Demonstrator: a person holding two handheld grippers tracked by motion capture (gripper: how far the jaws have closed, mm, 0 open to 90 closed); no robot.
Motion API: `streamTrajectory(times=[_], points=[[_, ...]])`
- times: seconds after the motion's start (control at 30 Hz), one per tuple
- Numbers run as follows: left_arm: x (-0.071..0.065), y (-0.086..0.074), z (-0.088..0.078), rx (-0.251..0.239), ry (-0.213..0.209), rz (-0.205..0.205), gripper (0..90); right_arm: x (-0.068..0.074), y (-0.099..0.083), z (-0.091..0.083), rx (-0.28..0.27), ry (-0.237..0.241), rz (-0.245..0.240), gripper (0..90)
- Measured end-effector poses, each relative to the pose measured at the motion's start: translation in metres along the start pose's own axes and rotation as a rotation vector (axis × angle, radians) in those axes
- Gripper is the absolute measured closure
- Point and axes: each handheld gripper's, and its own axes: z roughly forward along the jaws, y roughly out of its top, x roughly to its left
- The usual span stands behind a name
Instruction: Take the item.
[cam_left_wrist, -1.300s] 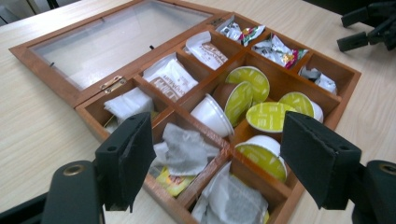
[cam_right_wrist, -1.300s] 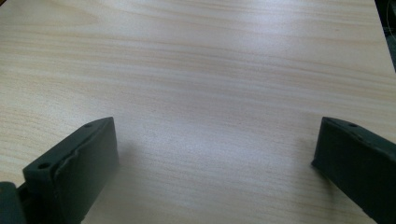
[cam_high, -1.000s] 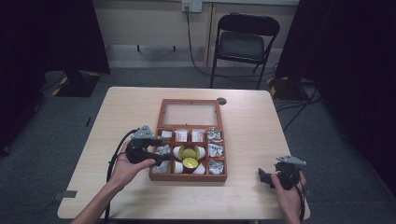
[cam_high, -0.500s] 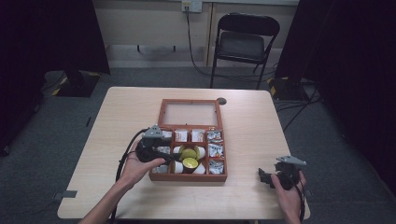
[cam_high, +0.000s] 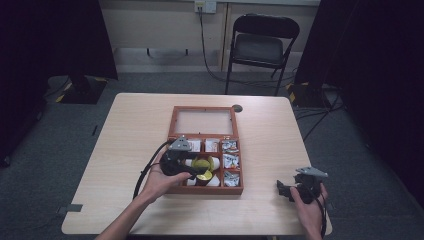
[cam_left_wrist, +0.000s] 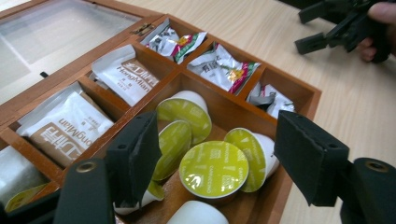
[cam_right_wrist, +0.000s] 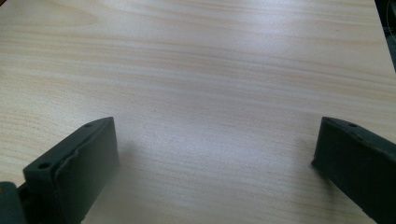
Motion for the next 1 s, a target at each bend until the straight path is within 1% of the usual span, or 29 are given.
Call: streamTrajectory(times=[0.13, 0.2, 0.27, 0.3, 0.37, 0.5, 0.53, 0.57, 0.63, 0.67, 0.73, 0.83, 0.93, 1.0], points=[[0.001, -0.005, 0.007, 0.018, -0.009, -0.01, 33.3, 0.0, 0.0, 0.0, 0.0, -0.001, 0.0, 0.0], [0.001, -0.007, 0.011, 0.034, -0.011, -0.001, 33.8, 0.0, 0.0, 0.0, 0.0, 0.0, 0.0, 0.0], [0.001, -0.007, 0.013, 0.03, -0.01, -0.005, 34.0, 0.0, 0.0, 0.0, 0.0, -0.001, 0.001, 0.0], [0.001, -0.007, 0.012, 0.028, -0.006, -0.001, 34.0, 0.0, 0.0, 0.0, 0.0, -0.001, 0.0, 0.0], [0.002, -0.007, 0.013, 0.026, -0.016, 0.003, 34.5, 0.0, 0.0, 0.0, 0.0, -0.001, 0.0, 0.0], [0.002, -0.009, 0.017, 0.052, -0.022, 0.011, 35.1, 0.0, 0.0, 0.0, 0.0, -0.001, 0.001, 0.0], [0.002, -0.01, 0.017, 0.05, -0.012, 0.012, 36.0, 0.0, 0.0, 0.0, 0.0, -0.001, 0.0, 0.0], [0.003, -0.009, 0.017, 0.044, -0.002, 0.004, 37.8, 0.0, 0.0, 0.0, 0.0, -0.001, 0.001, 0.0], [0.003, -0.008, 0.017, 0.042, -0.022, -0.002, 38.6, 0.0, 0.0, 0.0, 0.0, -0.001, 0.0, 0.0], [0.002, -0.008, 0.017, 0.043, -0.017, 0.005, 38.6, 0.0, 0.0, 0.0, 0.0, -0.001, 0.0, 0.0], [0.002, -0.009, 0.019, 0.056, -0.022, -0.004, 38.6, 0.0, 0.0, 0.0, 0.0, -0.001, 0.0, 0.0], [0.003, -0.01, 0.023, 0.086, -0.028, -0.005, 38.6, 0.0, 0.0, 0.0, 0.0, -0.001, 0.0, 0.0], [0.006, -0.012, 0.026, 0.097, -0.024, -0.021, 39.9, 0.0, 0.0, 0.0, 0.0, -0.001, 0.0, 0.0], [0.006, -0.012, 0.028, 0.11, -0.028, -0.02, 40.7, 0.0, 0.0, 0.0, 0.0, -0.001, 0.0, 0.0]])
